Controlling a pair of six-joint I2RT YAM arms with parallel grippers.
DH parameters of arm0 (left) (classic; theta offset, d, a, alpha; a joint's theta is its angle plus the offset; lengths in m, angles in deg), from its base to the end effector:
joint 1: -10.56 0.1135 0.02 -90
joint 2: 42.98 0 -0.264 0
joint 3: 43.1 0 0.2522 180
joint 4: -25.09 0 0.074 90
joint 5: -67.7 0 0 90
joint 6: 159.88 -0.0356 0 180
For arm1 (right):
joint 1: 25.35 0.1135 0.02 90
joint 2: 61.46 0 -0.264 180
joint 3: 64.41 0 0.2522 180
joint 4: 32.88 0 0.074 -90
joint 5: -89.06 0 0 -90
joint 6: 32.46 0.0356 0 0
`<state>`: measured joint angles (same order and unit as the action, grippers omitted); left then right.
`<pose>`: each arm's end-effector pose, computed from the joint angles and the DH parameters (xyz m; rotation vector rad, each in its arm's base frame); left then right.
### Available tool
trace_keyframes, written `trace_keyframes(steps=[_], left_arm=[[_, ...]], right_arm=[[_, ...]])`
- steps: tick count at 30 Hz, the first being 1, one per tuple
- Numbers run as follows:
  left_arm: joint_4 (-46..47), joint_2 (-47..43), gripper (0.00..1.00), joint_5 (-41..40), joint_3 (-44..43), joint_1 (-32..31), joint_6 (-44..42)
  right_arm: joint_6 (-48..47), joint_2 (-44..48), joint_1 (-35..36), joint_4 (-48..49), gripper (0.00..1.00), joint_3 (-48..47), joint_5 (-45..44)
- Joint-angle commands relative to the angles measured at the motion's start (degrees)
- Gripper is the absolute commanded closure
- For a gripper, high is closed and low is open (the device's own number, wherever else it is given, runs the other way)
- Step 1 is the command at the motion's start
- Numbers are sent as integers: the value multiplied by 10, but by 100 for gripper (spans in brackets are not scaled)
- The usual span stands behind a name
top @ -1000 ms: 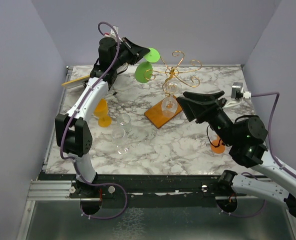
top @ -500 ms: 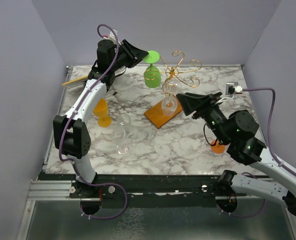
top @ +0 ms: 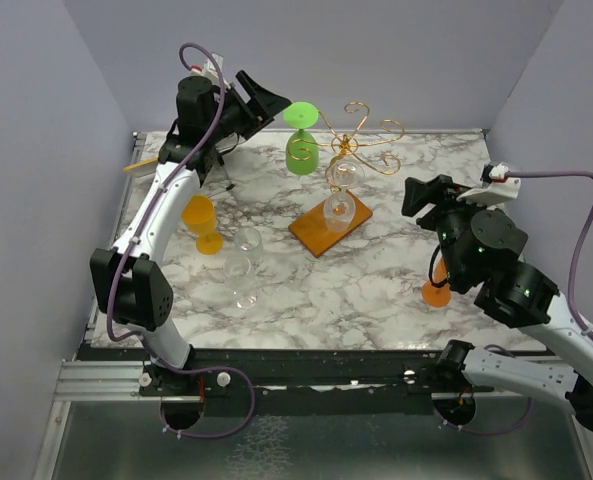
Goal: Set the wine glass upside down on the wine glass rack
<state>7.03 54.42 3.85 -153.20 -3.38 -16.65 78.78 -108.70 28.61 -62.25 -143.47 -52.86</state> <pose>0.3898 -0.1129 0.4208 -0.2436 1.8007 -1.2394 0.1115 0.1056 0.4444 0.2854 1.5283 0.3480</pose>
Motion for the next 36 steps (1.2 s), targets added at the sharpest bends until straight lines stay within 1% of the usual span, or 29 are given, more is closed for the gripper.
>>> trace_keyframes(steps=[1, 3, 6, 10, 13, 16, 21, 27, 29, 33, 35, 36], left_arm=[[-50, -52, 21, -34, 22, 12, -55], [-70, -68, 18, -42, 28, 20, -74], [-86, -100, 16, -49, 39, 41, -95], [-115, -142, 12, -90, 47, 58, -131], [-134, -173, 11, -102, 55, 60, -153], [-145, -200, 10, -76, 68, 59, -180], [-160, -246, 10, -38, 97, 59, -204], [-172, -292, 10, -33, 134, 60, -222], [-179, -304, 10, -29, 143, 59, -227], [-193, -328, 10, -27, 164, 60, -237], [-201, -340, 10, -27, 172, 60, -246], [-203, -347, 9, -22, 176, 60, -249]], right_arm=[[-32, -17, 4, -106, 31, -25, -110], [-26, -30, 3, -132, 30, -30, -127], [1, -44, 4, -175, 30, -34, -154], [39, -46, 4, -224, 30, -37, -172], [58, -48, 3, -260, 27, -41, -167], [85, -42, 3, -319, 21, -58, -162], [66, -35, 3, -339, 17, -47, -143], [50, -68, -16, -341, 15, -54, -93], [35, -82, -47, -330, 15, -55, -55], [20, -107, -197, -309, 16, -40, 79], [26, -114, -254, -304, 17, -29, 117], [34, -118, -265, -309, 18, -25, 123]])
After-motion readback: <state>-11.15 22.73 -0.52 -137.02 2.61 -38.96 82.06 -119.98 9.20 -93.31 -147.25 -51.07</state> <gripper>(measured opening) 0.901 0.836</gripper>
